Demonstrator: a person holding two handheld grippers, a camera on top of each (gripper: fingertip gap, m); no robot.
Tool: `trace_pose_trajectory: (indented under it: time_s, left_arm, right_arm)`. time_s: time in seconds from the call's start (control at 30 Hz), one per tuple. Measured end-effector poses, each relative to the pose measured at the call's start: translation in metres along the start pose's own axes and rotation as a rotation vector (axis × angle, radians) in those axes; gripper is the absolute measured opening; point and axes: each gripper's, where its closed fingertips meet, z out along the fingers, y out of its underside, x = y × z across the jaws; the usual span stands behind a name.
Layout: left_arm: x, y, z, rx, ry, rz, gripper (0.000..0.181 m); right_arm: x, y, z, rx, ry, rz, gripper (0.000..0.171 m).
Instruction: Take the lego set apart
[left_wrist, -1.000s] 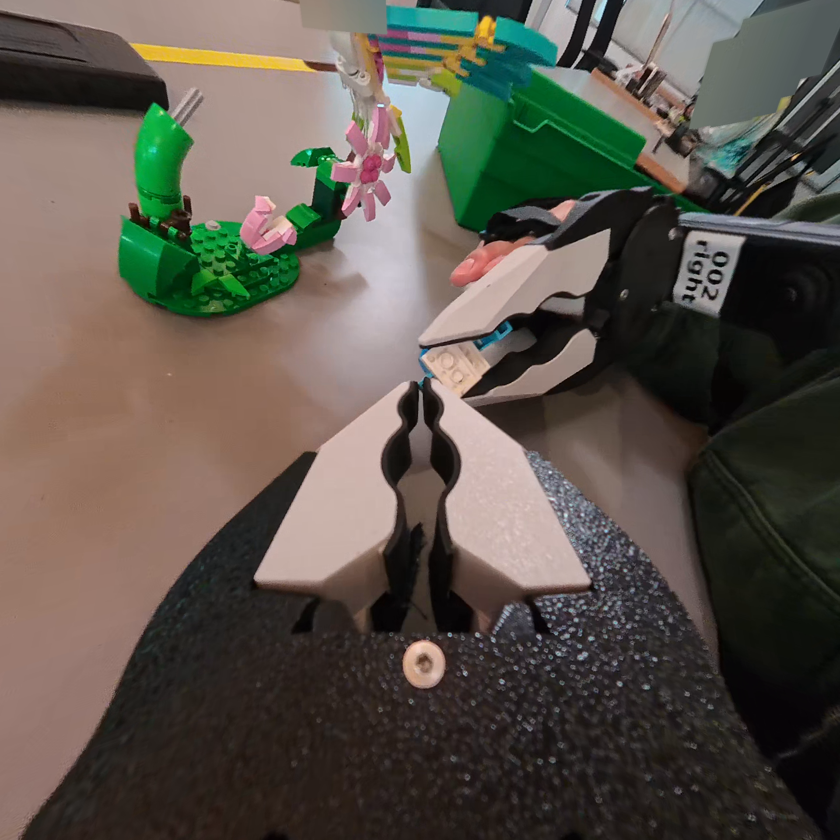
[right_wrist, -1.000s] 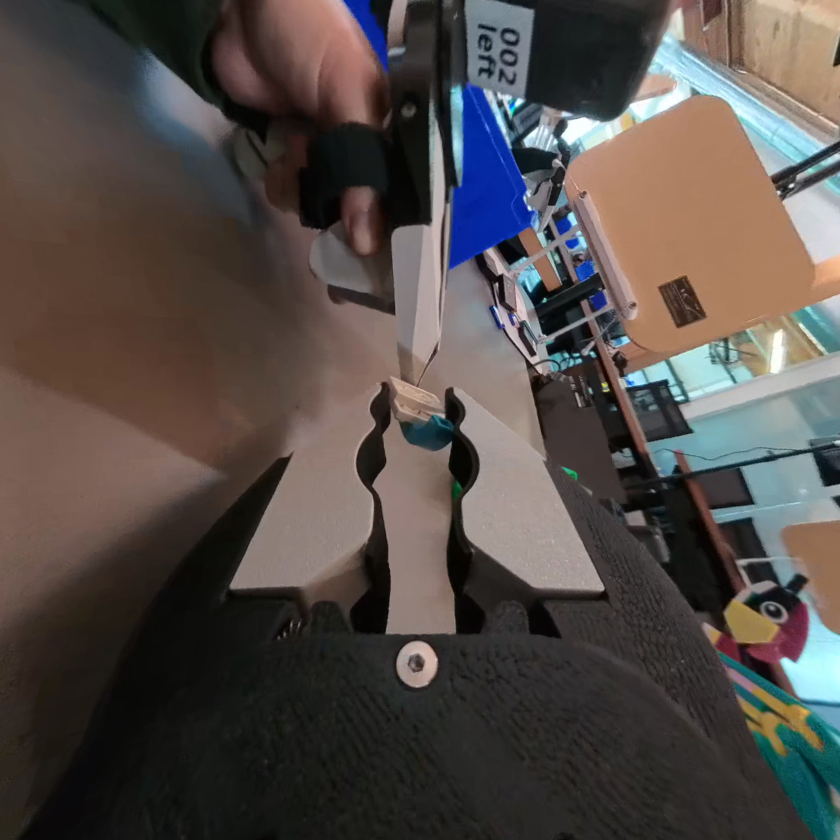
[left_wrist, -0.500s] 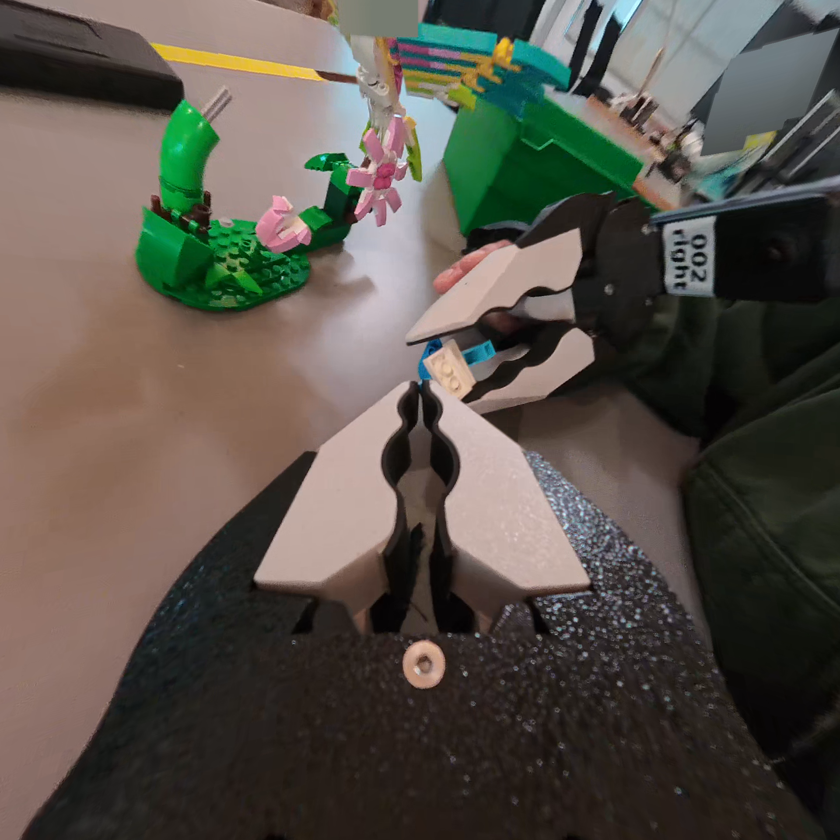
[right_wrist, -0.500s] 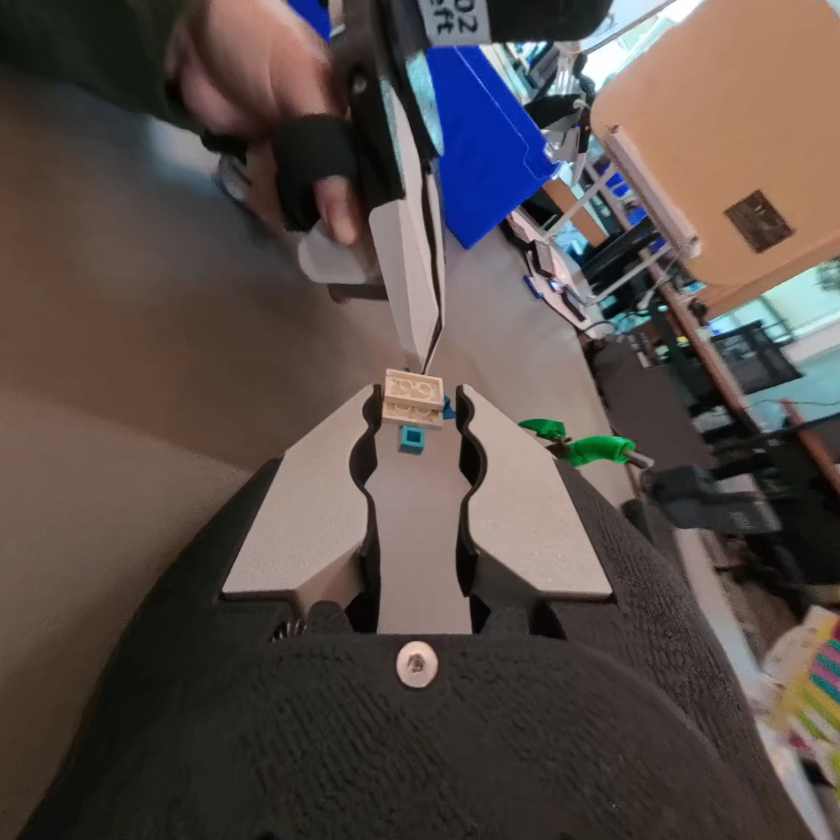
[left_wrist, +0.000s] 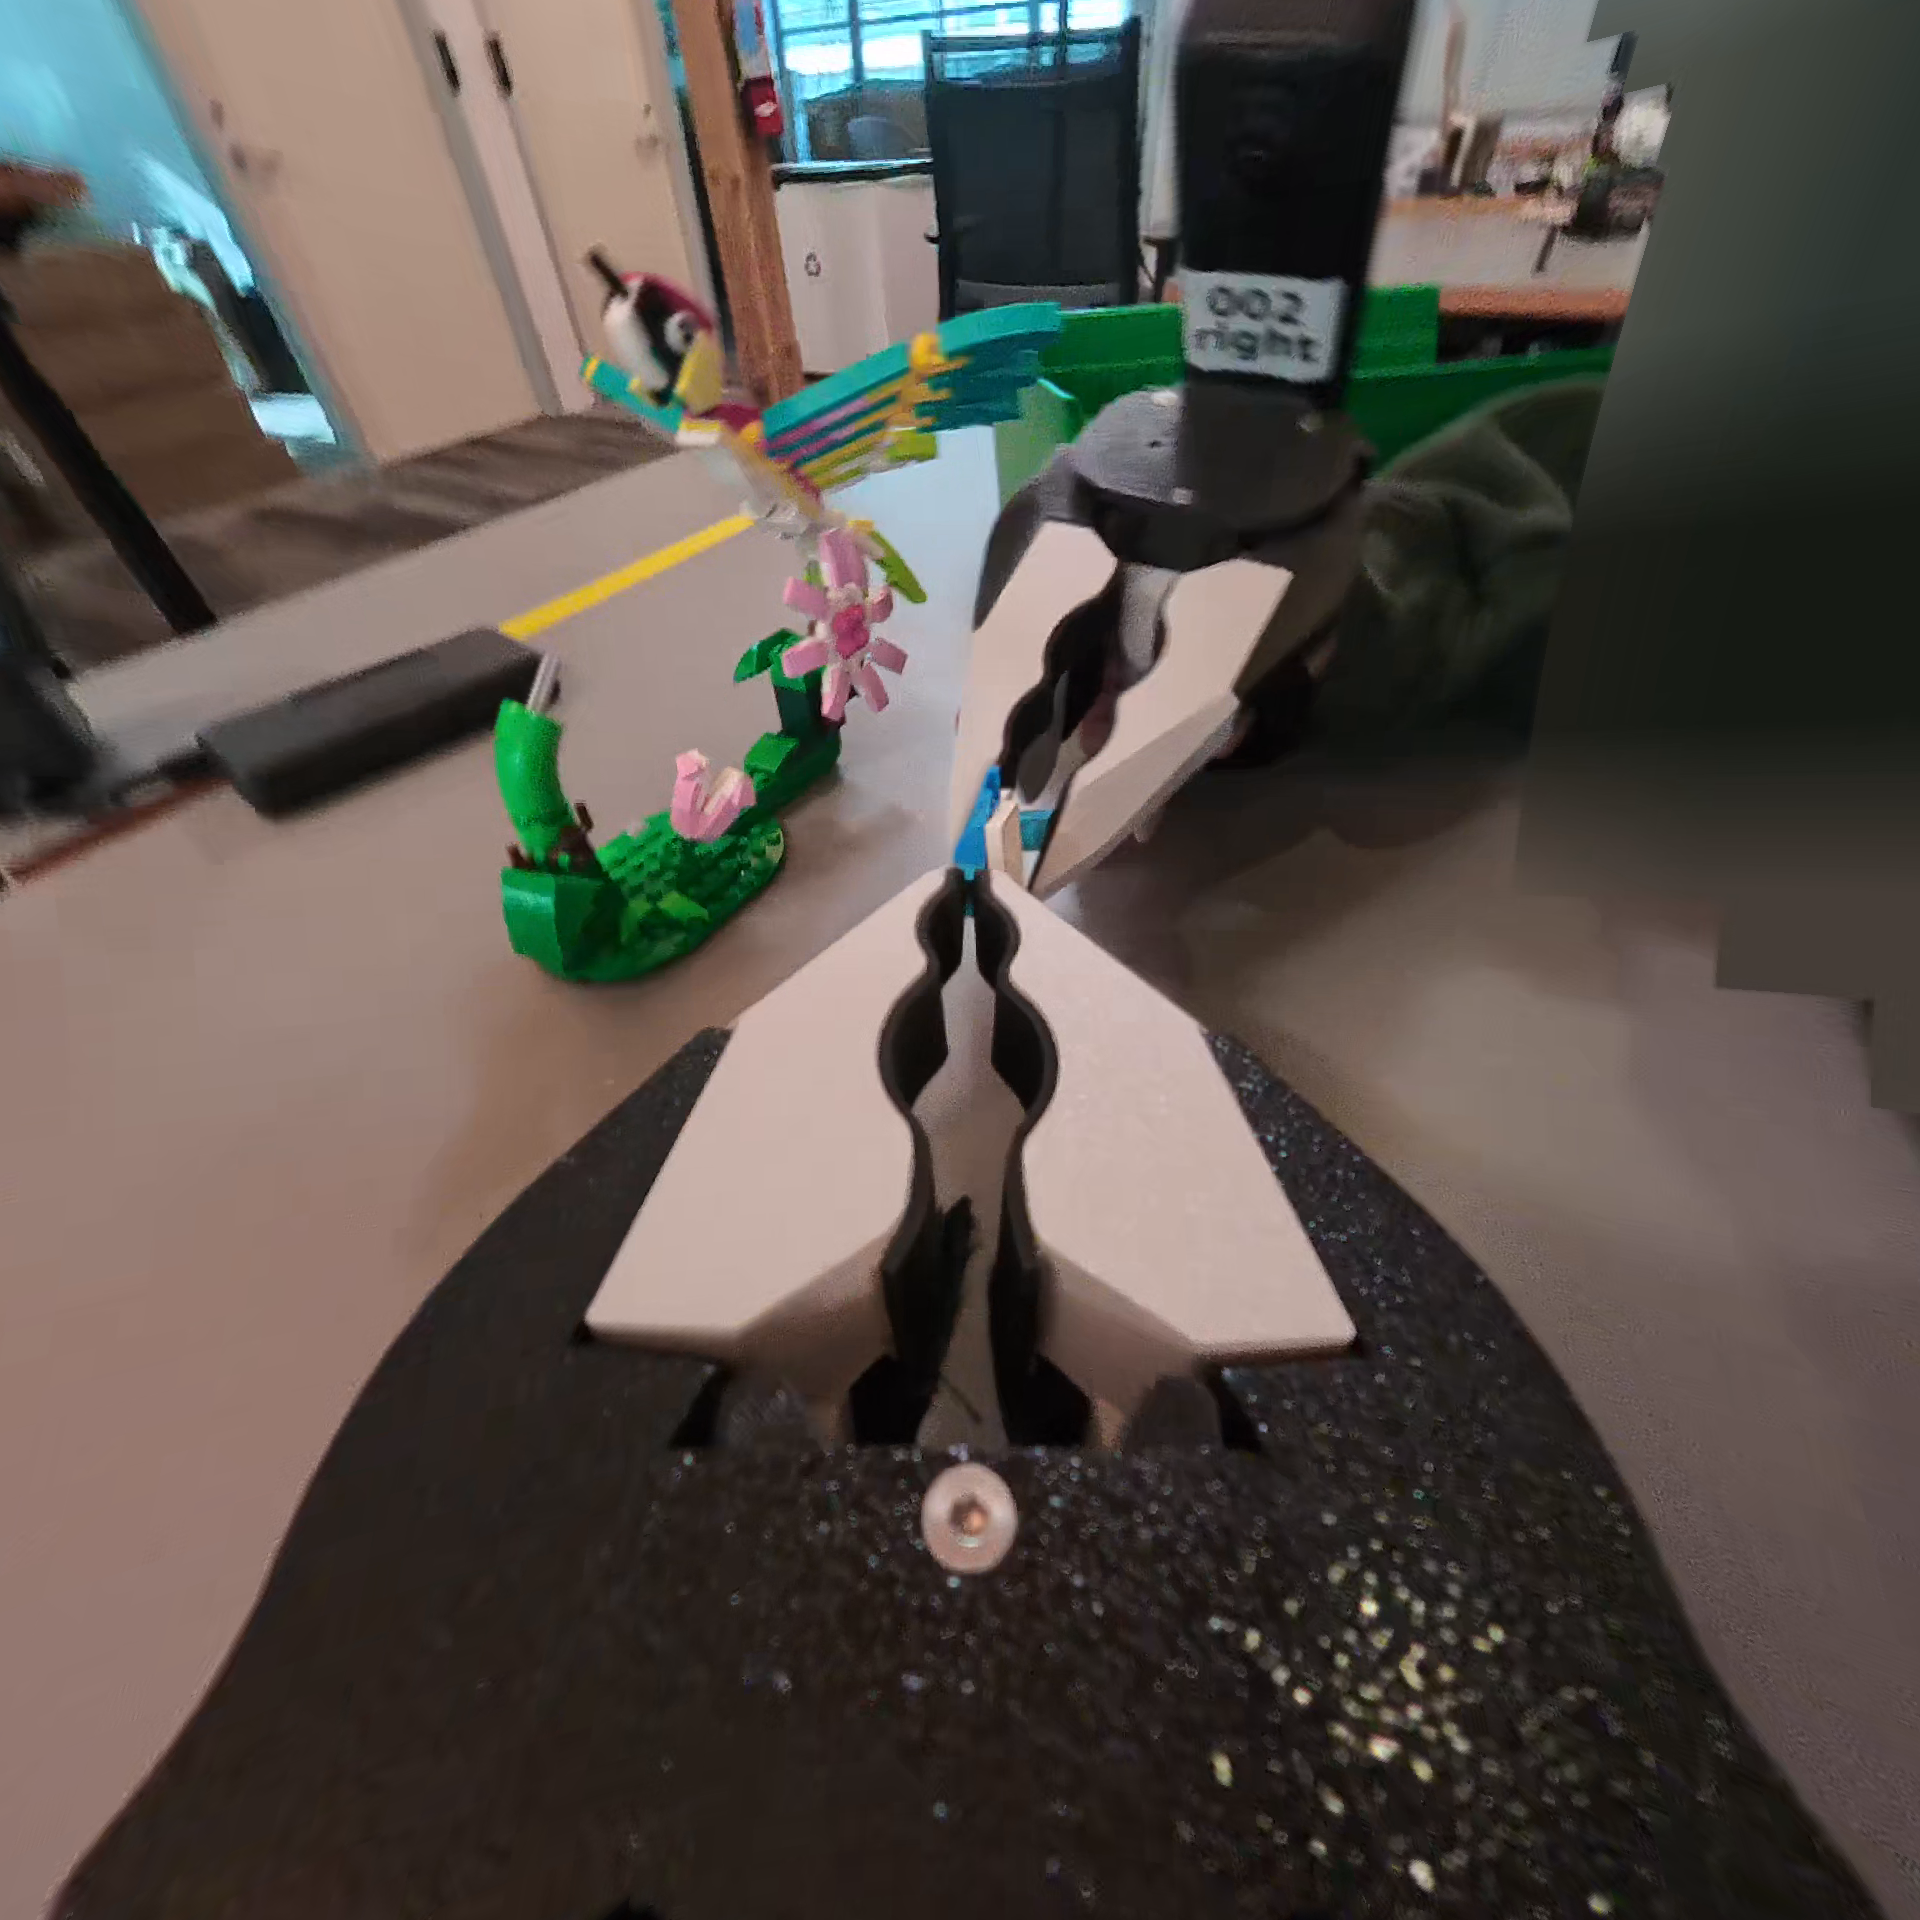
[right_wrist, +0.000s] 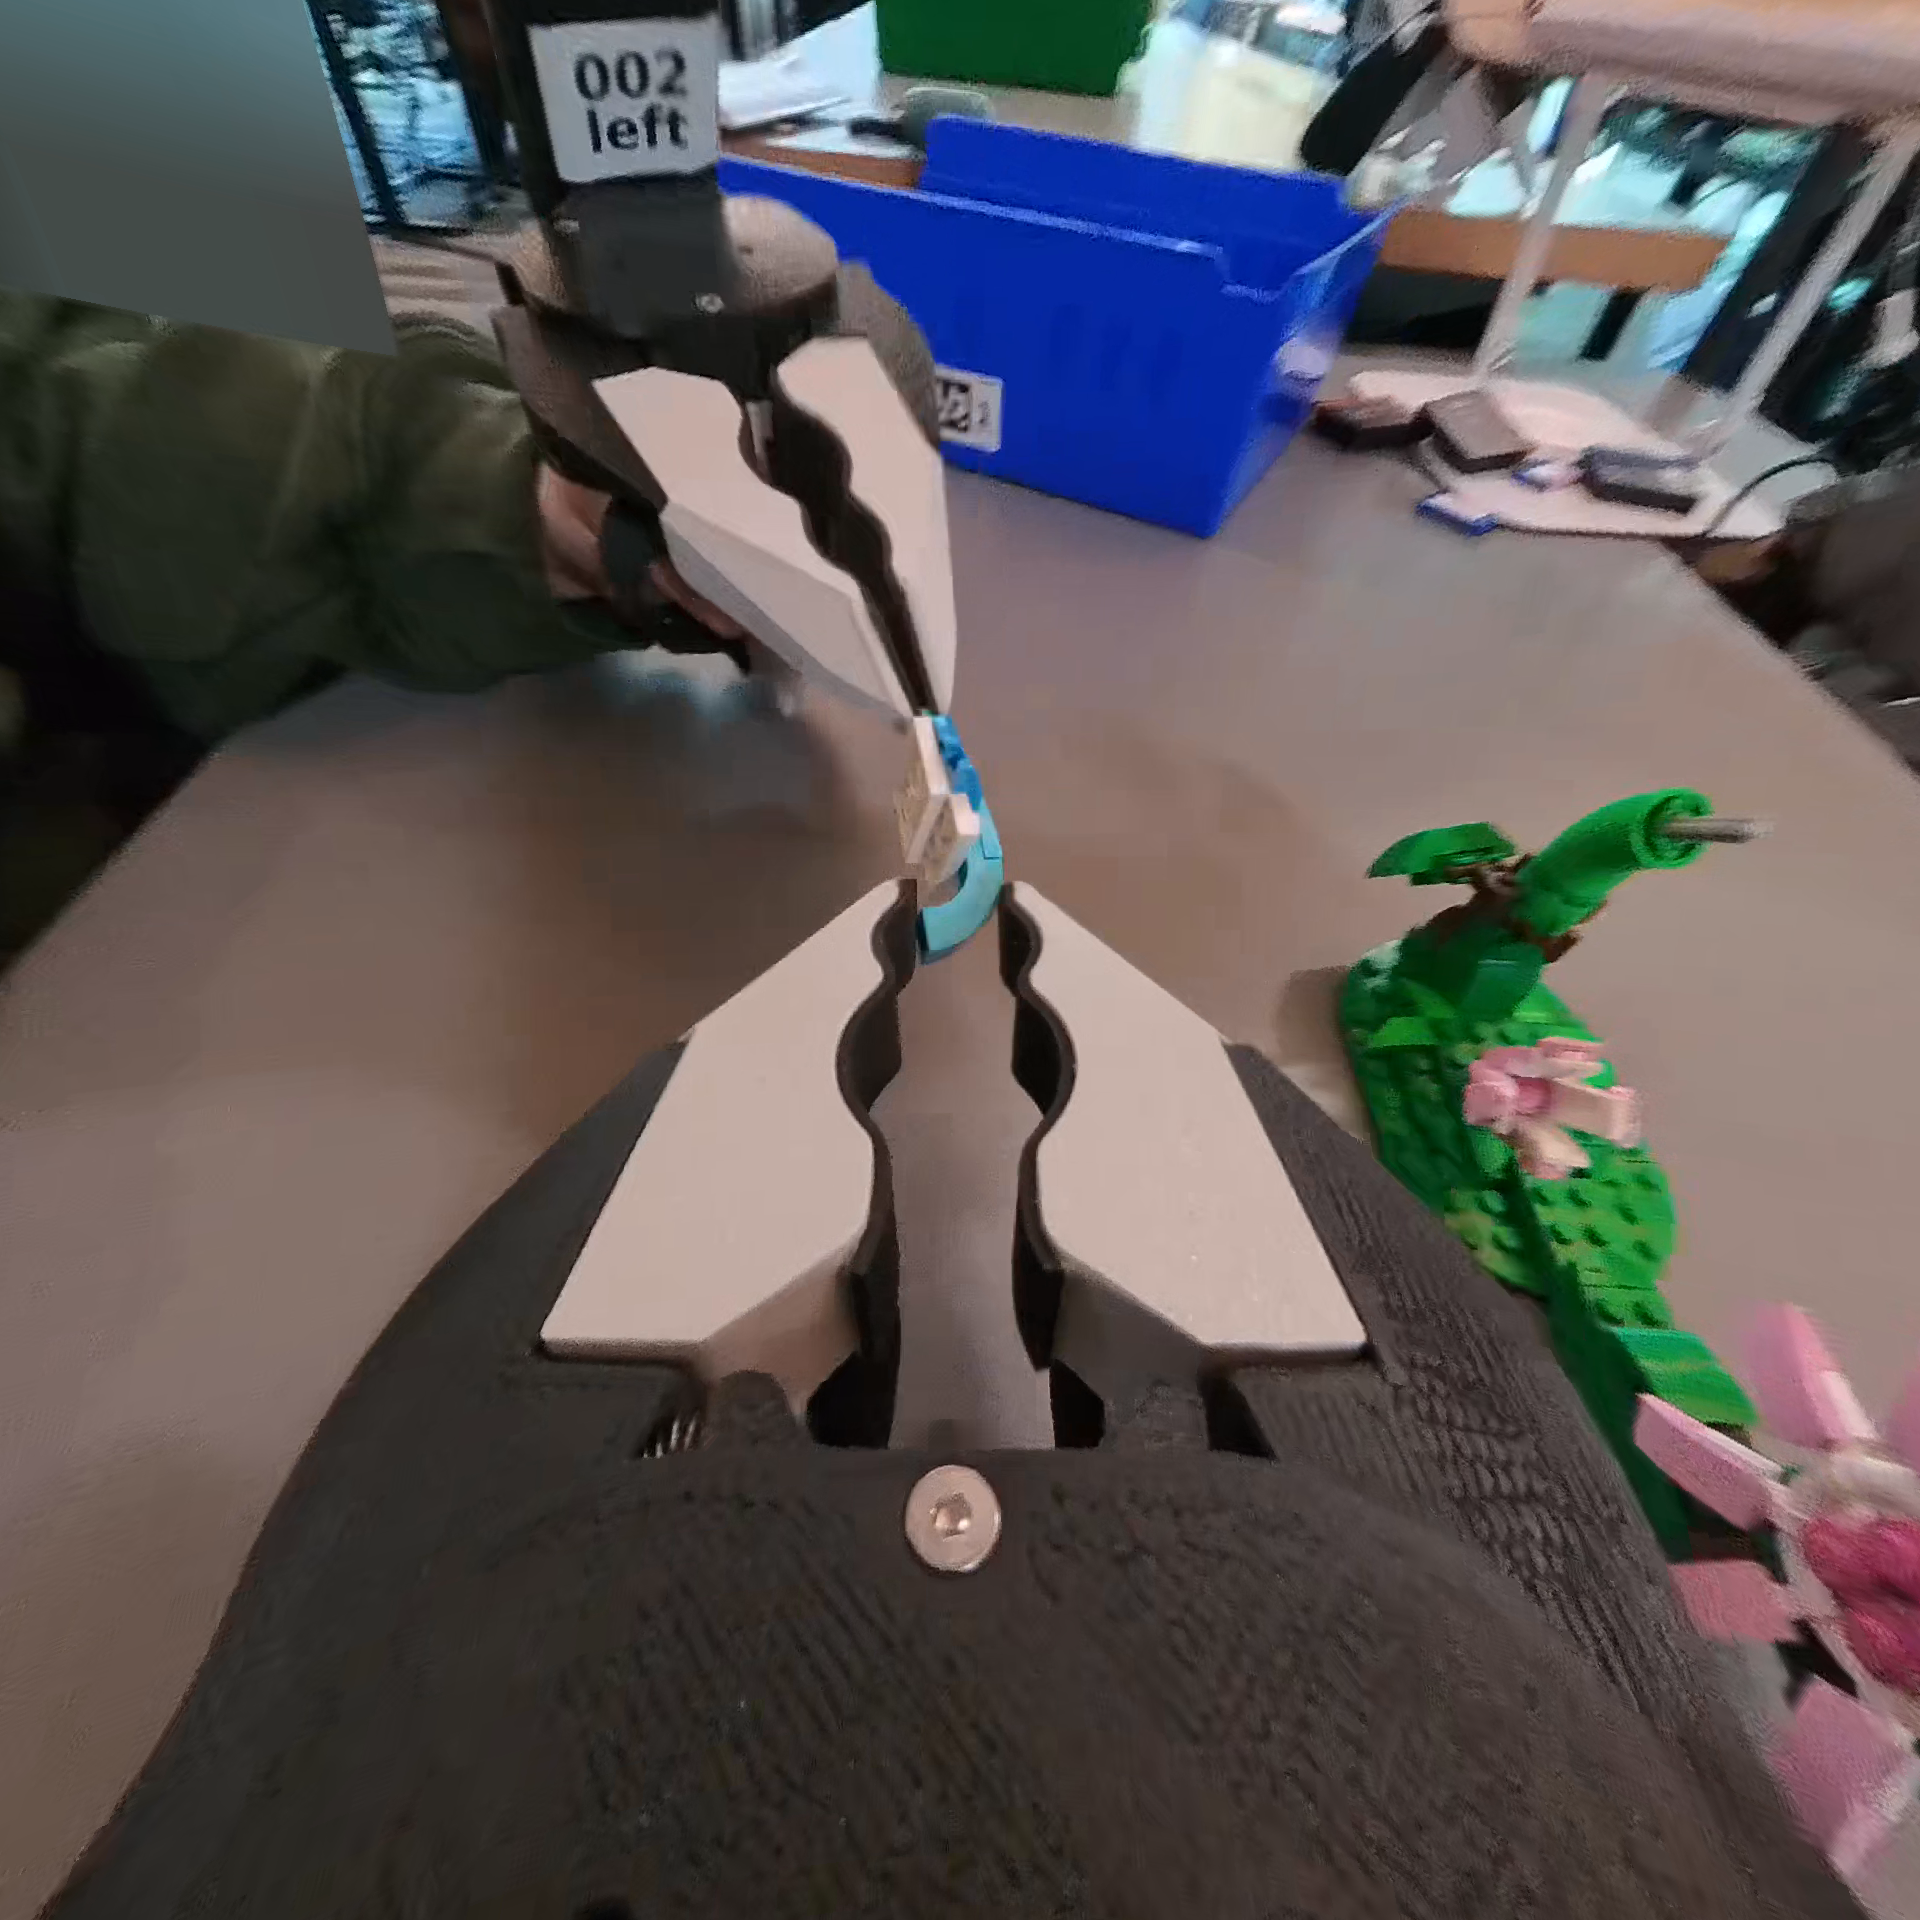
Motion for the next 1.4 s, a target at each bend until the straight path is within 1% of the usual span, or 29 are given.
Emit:
trace_pose_trajectory:
  time_s: [0.07, 0.13, 0.3, 0.4, 0.47, 0.5, 0.57, 0.67, 0.77, 0.8, 0.83, 0.87, 0.9, 0.93, 1.07, 1.13, 1.17, 1.3, 1.33, 1.4]
  left_arm:
    - [0.009, -0.002, -0.001, 0.014, 0.020, 0.112, 0.000]
    - [0.015, 0.001, -0.001, -0.001, 0.039, 0.175, 0.000]
    - [0.018, 0.012, 0.002, -0.045, 0.026, 0.242, 0.004]
    - [0.016, 0.013, 0.004, -0.051, 0.012, 0.222, 0.010]
    - [0.015, 0.012, 0.004, -0.054, -0.012, 0.272, 0.021]
    - [0.017, 0.013, 0.005, -0.058, -0.018, 0.310, 0.024]
    - [0.018, 0.017, 0.007, -0.082, -0.033, 0.373, 0.021]
    - [0.021, 0.023, 0.009, -0.119, -0.022, 0.435, 0.009]
    - [0.020, 0.025, 0.008, -0.155, -0.021, 0.431, 0.006]
    - [0.016, 0.026, 0.008, -0.172, -0.043, 0.425, 0.005]
    - [0.013, 0.026, 0.008, -0.187, -0.068, 0.422, 0.004]
    - [0.009, 0.029, 0.008, -0.210, -0.087, 0.424, 0.003]
    - [0.007, 0.032, 0.008, -0.235, -0.098, 0.428, 0.003]
    - [0.005, 0.035, 0.008, -0.256, -0.106, 0.431, 0.003]
    - [0.007, 0.038, 0.011, -0.271, -0.094, 0.405, 0.003]
    - [0.011, 0.039, 0.013, -0.273, -0.076, 0.389, 0.003]
    - [0.011, 0.040, 0.013, -0.279, -0.071, 0.387, 0.003]
    - [0.017, 0.036, 0.012, -0.232, -0.038, 0.365, 0.006]
    - [0.019, 0.034, 0.011, -0.209, -0.031, 0.377, 0.014]
    - [0.024, 0.031, 0.010, -0.182, -0.007, 0.404, 0.011]
  right_arm:
    - [-0.006, 0.003, 0.000, -0.022, -0.049, 0.008, 0.012]
    - [-0.006, 0.003, -0.001, -0.021, -0.037, -0.046, 0.010]
    - [0.003, 0.002, -0.004, -0.088, 0.165, -0.456, 0.009]
    - [0.003, 0.001, -0.004, -0.085, 0.202, -0.541, 0.009]
    - [0.000, 0.002, -0.003, -0.088, 0.196, -0.551, 0.009]
    - [-0.001, 0.003, -0.002, -0.089, 0.190, -0.548, 0.009]
    - [-0.003, 0.003, -0.002, -0.084, 0.178, -0.544, 0.009]
    - [-0.005, 0.003, -0.002, -0.077, 0.152, -0.524, 0.009]
    - [-0.005, 0.007, 0.000, -0.085, 0.132, -0.486, 0.010]
    - [-0.003, 0.008, 0.000, -0.089, 0.134, -0.463, 0.010]
    - [-0.001, 0.009, 0.001, -0.095, 0.142, -0.456, 0.015]
    - [0.000, 0.008, 0.000, -0.092, 0.163, -0.476, 0.024]
    - [-0.001, 0.003, 0.000, -0.077, 0.182, -0.515, 0.030]
    - [-0.006, -0.001, 0.000, -0.063, 0.188, -0.560, 0.031]
    - [-0.015, 0.008, 0.008, -0.156, 0.222, -0.718, 0.020]
    - [-0.013, 0.011, 0.011, -0.193, 0.267, -0.760, 0.011]
    - [-0.013, 0.011, 0.011, -0.204, 0.274, -0.768, 0.011]
    - [-0.016, 0.013, 0.010, -0.193, 0.226, -0.707, 0.010]
    - [-0.016, 0.012, 0.010, -0.184, 0.203, -0.671, 0.009]
    - [-0.019, 0.014, 0.009, -0.165, 0.147, -0.613, 0.009]
